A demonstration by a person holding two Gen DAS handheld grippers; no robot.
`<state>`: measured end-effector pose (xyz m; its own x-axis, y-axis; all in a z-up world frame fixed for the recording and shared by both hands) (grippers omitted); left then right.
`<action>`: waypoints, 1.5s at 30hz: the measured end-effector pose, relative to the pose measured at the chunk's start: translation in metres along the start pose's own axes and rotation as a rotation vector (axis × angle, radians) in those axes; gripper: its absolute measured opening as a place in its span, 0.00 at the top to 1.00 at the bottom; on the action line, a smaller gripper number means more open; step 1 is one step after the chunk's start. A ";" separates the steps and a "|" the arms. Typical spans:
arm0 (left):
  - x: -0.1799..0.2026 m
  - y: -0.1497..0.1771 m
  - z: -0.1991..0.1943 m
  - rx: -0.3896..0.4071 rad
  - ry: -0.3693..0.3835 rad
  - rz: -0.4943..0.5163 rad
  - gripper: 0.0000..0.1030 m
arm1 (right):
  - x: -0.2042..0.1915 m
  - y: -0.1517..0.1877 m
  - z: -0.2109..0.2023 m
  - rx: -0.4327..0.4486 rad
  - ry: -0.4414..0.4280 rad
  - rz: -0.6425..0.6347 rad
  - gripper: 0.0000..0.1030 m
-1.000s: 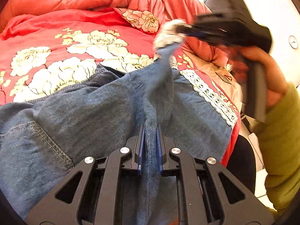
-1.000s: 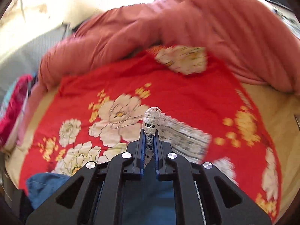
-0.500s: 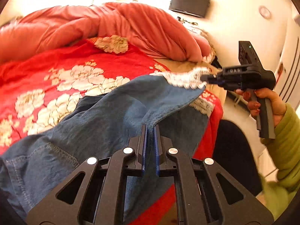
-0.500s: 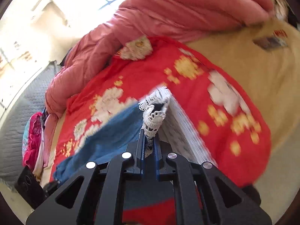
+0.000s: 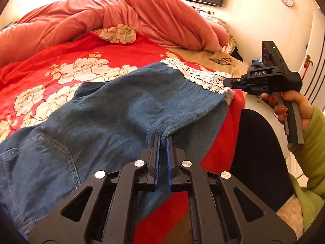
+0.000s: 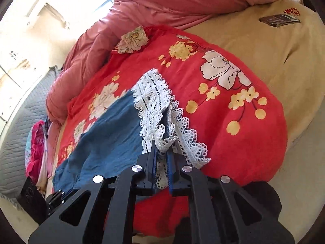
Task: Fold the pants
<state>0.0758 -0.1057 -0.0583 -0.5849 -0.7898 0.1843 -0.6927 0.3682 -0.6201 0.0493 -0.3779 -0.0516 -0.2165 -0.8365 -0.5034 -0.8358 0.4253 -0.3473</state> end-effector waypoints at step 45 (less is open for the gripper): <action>-0.167 0.092 -0.090 -0.022 -0.353 -0.714 0.47 | -0.082 0.035 0.038 -0.080 0.082 -0.445 0.60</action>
<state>0.0716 0.1047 -0.0775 0.1690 -0.9460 0.2765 -0.8599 -0.2786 -0.4277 0.0574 -0.2810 -0.0523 0.1357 -0.9578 -0.2535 -0.8922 -0.0069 -0.4516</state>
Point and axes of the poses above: each gripper's, at about its wrist camera, not at the fingertips, and z roughly the way its jaws point, x to its right, y to its underside, the point moved 5 cm from there along z, roughly the way its jaws point, and after that the axes turned 10 degrees about -x, right-handed, at the moved point
